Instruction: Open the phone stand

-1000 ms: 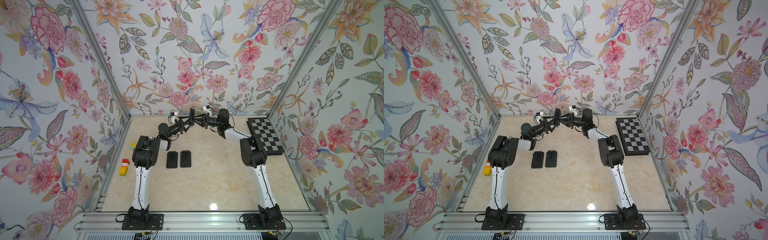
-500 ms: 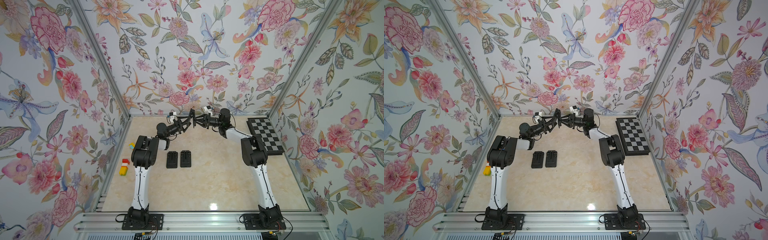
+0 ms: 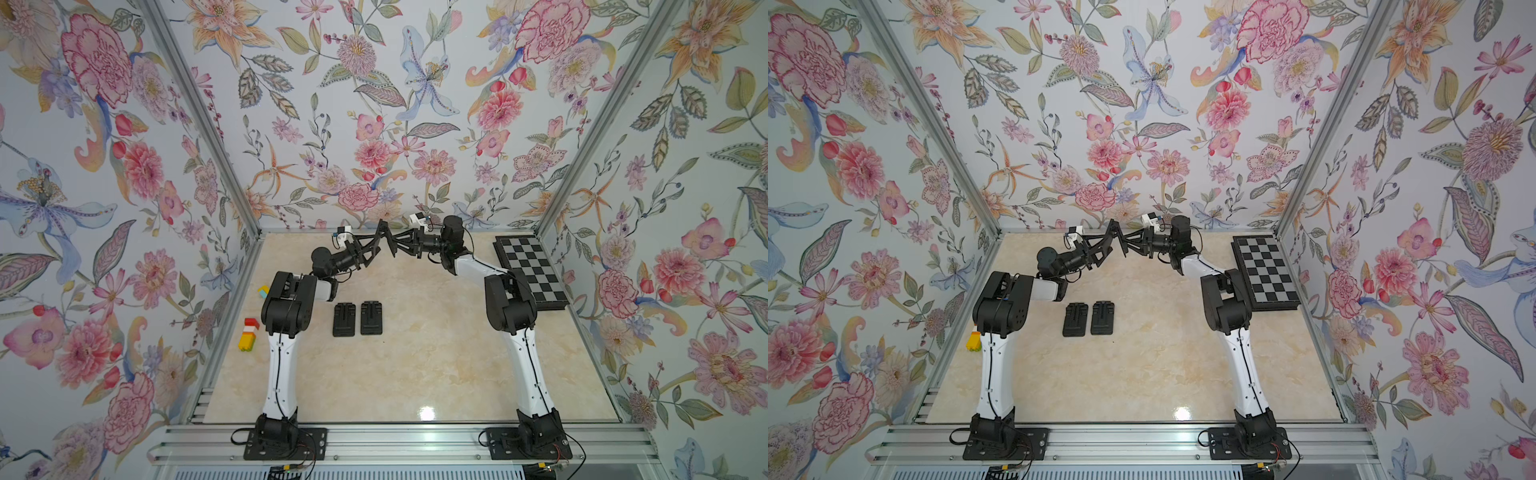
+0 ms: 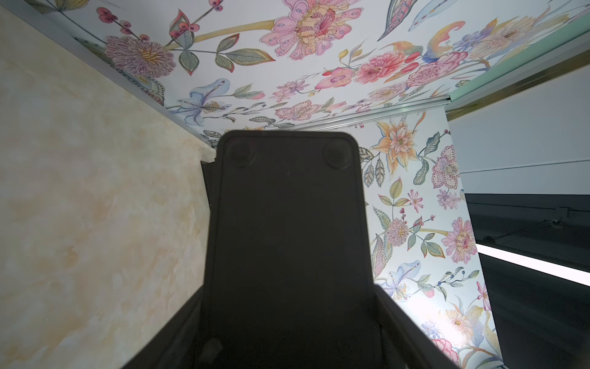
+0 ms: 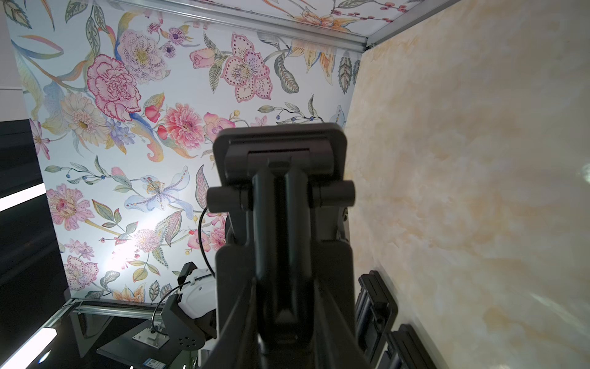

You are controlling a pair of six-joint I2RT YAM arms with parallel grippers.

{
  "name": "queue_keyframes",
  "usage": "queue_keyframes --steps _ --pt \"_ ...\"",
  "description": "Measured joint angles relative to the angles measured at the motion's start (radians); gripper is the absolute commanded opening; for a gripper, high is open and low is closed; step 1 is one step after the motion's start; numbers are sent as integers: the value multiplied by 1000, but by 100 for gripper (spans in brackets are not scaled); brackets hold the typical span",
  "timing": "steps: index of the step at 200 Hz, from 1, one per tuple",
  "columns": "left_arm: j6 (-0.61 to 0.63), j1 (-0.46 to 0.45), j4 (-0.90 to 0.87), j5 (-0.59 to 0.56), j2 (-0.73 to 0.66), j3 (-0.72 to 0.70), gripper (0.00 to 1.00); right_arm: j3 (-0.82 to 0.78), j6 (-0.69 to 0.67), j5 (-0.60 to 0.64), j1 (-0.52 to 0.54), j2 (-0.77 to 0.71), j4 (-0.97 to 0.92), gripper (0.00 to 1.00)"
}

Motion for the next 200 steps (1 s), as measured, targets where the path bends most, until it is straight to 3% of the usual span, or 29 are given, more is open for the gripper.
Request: queue_keyframes --steps 68,90,104,129,167,200 --pt "1 6 18 -7 -29 -33 0 27 8 -18 -6 0 -10 0" --pt "2 6 26 -8 -31 -42 0 27 24 -22 -6 0 -8 25" --pt "6 6 29 -10 -36 -49 0 28 51 -24 -6 1 6 48" --pt "37 44 14 -35 -43 -77 0 66 84 -6 -44 1 44 69" --pt "87 96 -63 -68 -46 -86 0 101 -12 34 -126 -14 -17 76" --pt "172 74 -200 -63 -79 -85 0 143 -298 96 -108 -57 -341 78"
